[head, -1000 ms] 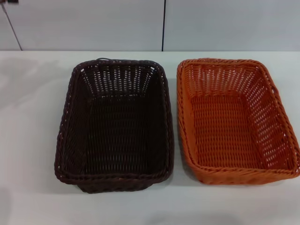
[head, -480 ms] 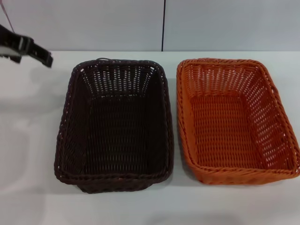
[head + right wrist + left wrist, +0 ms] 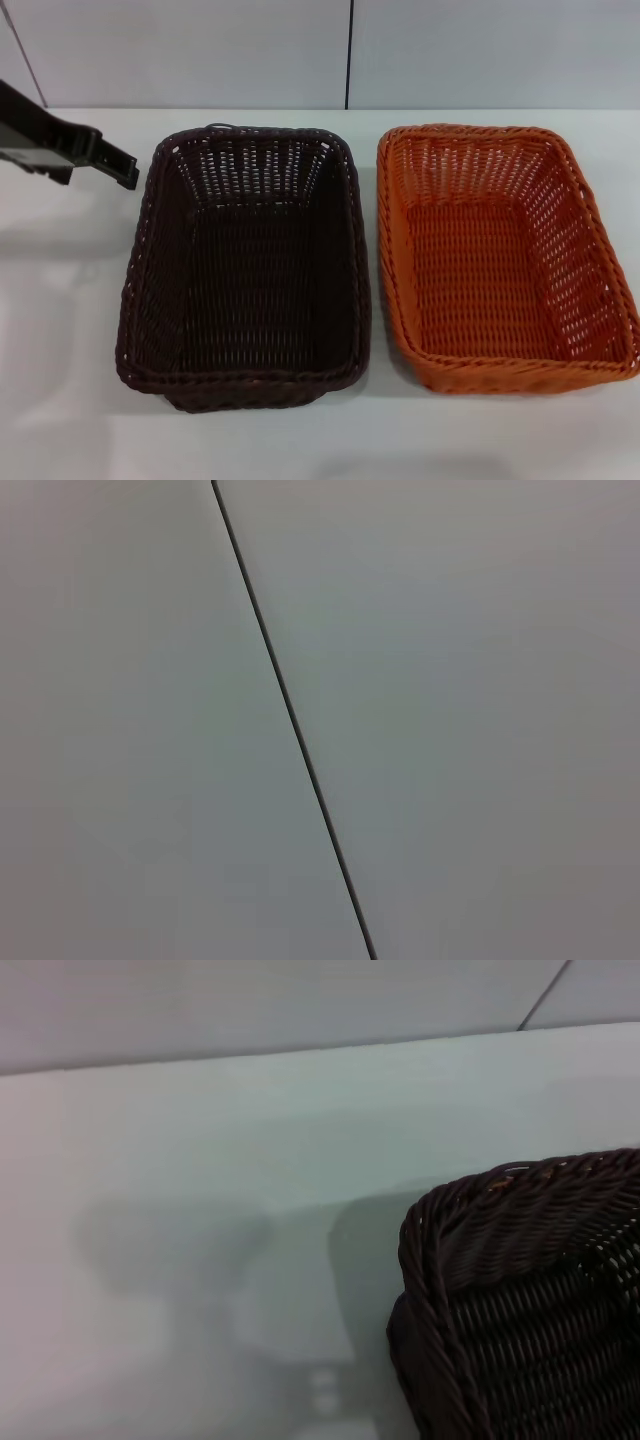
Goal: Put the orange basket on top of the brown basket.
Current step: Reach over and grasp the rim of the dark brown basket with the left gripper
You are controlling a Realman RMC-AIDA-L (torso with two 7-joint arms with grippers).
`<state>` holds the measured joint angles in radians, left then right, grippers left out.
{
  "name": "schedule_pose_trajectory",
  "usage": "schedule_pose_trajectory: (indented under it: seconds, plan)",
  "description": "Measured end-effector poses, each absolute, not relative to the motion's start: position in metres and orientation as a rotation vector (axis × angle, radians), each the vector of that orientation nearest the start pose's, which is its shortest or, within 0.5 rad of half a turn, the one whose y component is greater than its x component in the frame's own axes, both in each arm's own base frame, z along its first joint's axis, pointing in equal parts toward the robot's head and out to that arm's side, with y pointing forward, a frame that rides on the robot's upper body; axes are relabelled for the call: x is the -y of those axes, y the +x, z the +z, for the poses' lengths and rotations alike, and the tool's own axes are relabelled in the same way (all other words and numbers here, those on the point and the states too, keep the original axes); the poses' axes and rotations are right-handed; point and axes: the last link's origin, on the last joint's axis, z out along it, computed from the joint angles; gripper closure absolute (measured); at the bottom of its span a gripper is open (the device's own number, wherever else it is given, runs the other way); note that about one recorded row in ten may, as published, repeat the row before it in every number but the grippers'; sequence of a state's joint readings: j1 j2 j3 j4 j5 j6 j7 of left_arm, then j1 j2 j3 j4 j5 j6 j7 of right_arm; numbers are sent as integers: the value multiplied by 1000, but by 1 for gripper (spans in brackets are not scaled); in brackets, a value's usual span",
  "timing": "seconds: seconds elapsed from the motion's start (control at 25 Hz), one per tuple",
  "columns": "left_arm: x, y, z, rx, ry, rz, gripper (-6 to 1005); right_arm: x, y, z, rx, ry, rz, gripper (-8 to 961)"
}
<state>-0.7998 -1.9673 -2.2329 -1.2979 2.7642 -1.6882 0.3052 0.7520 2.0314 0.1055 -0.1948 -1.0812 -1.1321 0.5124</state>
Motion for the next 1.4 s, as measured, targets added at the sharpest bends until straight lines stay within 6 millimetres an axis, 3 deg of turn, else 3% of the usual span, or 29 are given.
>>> schedule_pose_trajectory:
  seconds: [1.4]
  plan:
    - [-405,-219,51,1572,-2111,239,139,-423,310,121,-592,-1117,982,345]
